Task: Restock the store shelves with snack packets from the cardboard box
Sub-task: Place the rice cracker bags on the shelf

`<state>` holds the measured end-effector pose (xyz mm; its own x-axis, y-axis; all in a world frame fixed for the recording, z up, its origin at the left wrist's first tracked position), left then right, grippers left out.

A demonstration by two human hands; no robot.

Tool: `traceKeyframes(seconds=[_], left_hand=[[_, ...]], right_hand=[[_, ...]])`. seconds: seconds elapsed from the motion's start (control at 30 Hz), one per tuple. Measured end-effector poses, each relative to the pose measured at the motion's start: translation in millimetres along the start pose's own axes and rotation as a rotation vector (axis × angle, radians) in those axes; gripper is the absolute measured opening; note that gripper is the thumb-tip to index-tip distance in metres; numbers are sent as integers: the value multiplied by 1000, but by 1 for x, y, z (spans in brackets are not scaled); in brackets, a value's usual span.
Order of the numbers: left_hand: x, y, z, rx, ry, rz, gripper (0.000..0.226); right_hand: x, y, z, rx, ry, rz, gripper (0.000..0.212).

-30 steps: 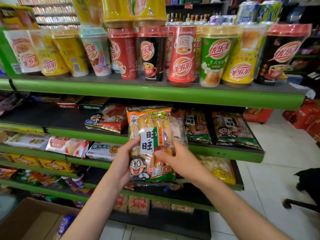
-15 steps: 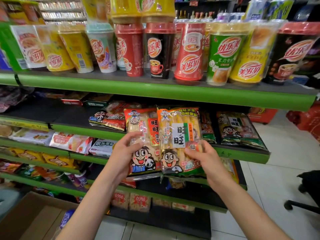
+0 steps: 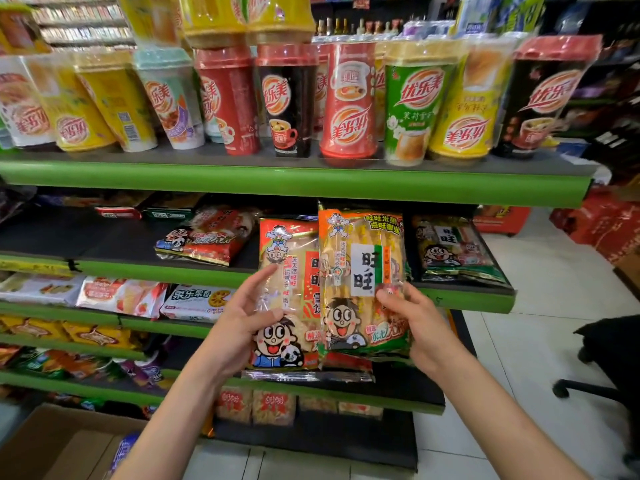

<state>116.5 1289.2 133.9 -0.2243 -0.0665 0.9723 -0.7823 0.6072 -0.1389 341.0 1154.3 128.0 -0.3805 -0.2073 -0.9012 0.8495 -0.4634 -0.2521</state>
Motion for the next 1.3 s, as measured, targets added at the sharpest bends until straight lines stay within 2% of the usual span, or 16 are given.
traceKeyframes(seconds=[0.1,0.2,0.33,0.43,0.63,0.83,1.13,1.3], left_hand=[[-1,-9,-4,-17,-25,60,90],[-4,-13,-6,38,11,126,104],[-11,-31,-7,11,83,110,82],[-19,-33,-5,50,164,191,75],[-20,-35,-6,34,172,128,91],[-19,-34,-6,74,142,163,74],[-16,-32,-9,96,140,221,76],[-13,-30,-9,113,124,206,71]], right_hand=[[-2,1,3,-9,28,-36,43],[-8,3,8,-4,71,-38,45],[-11,4,14,-1,104,-6,47],[-13,6,16,4,108,-2,46],[-14,3,22,9,129,-12,38],[-17,-1,29,7,160,3,30],[-20,9,37,18,177,-26,36],[-20,10,38,25,178,-42,23]])
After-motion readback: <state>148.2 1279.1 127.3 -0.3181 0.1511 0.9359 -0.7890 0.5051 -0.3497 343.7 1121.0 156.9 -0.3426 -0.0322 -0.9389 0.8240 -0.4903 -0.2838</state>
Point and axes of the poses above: each hand's wrist, its own z-axis away from the middle knuckle, its own y-axis out of the back of the hand, x = y × z, the point moved 8 cm from there along -z, towards the middle knuckle, and after that the axes turned 10 degrees about -y, right-handed, at the moved point
